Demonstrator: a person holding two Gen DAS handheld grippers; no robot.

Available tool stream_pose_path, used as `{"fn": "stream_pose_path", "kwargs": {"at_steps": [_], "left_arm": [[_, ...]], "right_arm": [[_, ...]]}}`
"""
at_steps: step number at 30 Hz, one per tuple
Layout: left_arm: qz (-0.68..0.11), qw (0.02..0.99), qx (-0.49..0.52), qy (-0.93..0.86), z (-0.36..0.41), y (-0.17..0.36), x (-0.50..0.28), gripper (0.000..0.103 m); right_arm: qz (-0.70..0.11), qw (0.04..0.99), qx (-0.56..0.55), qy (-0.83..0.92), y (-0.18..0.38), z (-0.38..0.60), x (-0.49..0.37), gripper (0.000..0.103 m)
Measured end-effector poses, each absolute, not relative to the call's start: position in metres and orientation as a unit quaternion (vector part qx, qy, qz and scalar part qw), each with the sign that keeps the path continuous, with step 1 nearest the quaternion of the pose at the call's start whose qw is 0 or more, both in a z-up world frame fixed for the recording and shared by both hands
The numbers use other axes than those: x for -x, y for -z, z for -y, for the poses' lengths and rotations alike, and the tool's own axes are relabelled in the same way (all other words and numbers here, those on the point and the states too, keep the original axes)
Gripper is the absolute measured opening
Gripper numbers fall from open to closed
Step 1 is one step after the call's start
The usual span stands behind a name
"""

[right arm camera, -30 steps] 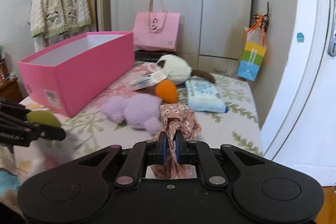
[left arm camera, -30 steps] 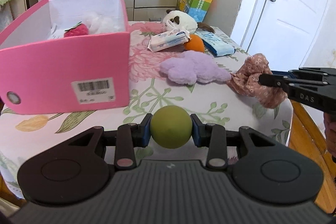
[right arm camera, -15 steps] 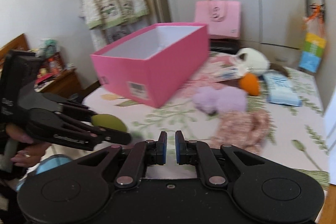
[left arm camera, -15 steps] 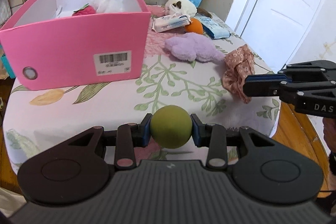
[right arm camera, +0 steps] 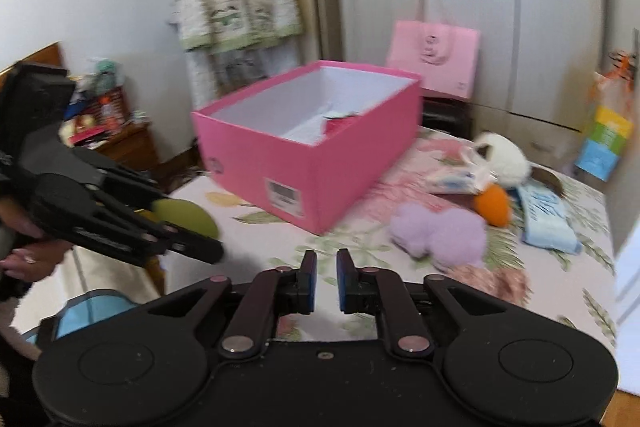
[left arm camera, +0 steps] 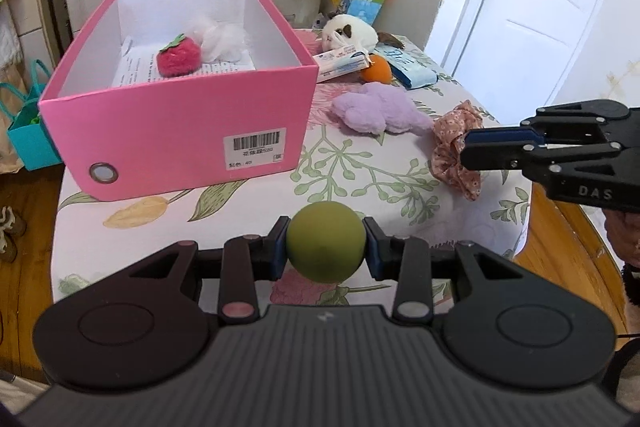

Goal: Organize soft objects
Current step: 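Lift the green ball and pink scrunchie and carry them toward the pink box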

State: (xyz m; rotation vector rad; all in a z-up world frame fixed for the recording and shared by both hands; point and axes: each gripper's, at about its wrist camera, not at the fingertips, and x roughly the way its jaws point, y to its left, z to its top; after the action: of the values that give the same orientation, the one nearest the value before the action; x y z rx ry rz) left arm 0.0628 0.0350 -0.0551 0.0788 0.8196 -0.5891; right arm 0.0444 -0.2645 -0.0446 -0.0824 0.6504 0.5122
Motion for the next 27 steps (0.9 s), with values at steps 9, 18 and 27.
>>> {"fn": "stream_pose_path", "kwargs": {"at_steps": [9, 18, 27], "left_arm": [[-0.417, 0.855, -0.033, 0.307, -0.014, 0.076, -0.074, 0.037], [-0.414, 0.854, -0.036, 0.314, -0.007, 0.073, -0.075, 0.037], [-0.407, 0.861, -0.04, 0.302, -0.018, 0.064, -0.067, 0.037]], "right_arm": [[-0.313, 0.939, 0.062, -0.126, 0.071, 0.293, -0.058, 0.071], [-0.363, 0.928, 0.023, -0.086, 0.11, 0.314, -0.098, 0.072], [-0.368, 0.916, 0.03, -0.156, 0.099, 0.291, -0.077, 0.017]]}}
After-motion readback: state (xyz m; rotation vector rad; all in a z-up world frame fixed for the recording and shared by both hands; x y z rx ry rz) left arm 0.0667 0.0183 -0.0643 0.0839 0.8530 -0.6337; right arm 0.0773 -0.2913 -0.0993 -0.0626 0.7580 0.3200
